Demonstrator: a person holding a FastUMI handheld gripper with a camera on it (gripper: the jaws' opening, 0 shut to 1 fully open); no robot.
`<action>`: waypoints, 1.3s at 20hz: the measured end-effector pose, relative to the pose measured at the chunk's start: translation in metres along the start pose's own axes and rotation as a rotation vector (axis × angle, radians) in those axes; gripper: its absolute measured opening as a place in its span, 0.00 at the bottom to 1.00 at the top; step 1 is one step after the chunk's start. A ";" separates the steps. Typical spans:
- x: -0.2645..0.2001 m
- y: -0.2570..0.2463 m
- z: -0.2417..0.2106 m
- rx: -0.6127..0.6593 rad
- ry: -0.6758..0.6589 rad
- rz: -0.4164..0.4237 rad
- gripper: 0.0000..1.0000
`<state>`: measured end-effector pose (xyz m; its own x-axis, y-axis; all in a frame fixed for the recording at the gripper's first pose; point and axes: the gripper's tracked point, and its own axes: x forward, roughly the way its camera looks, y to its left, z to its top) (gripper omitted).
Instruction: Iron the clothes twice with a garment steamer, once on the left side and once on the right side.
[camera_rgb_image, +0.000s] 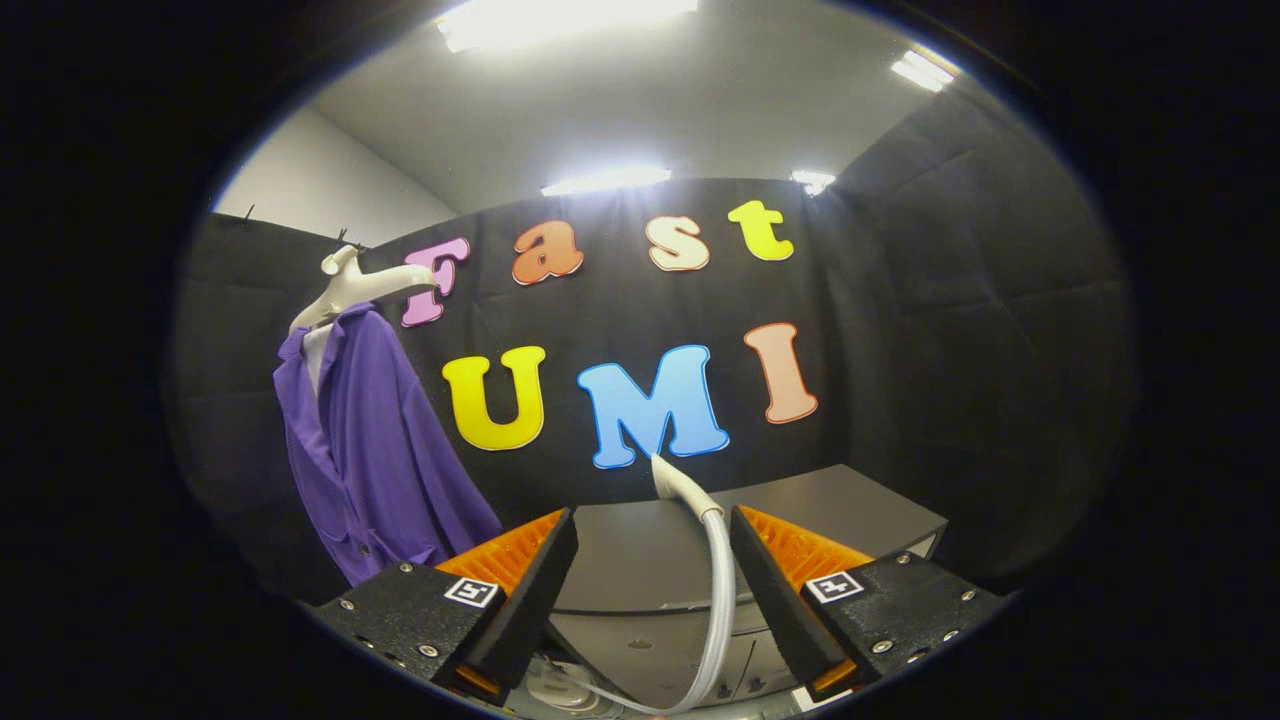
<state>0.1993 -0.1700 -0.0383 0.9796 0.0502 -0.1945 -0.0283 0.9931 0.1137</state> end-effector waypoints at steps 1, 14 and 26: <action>0.017 -0.010 0.001 0.023 0.007 0.012 0.95; 0.201 -0.071 -0.067 0.485 0.357 0.189 0.95; 0.275 -0.063 -0.129 0.732 0.639 0.216 0.94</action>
<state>0.4449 -0.2049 -0.2248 0.6710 0.4836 -0.5621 0.1469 0.6563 0.7400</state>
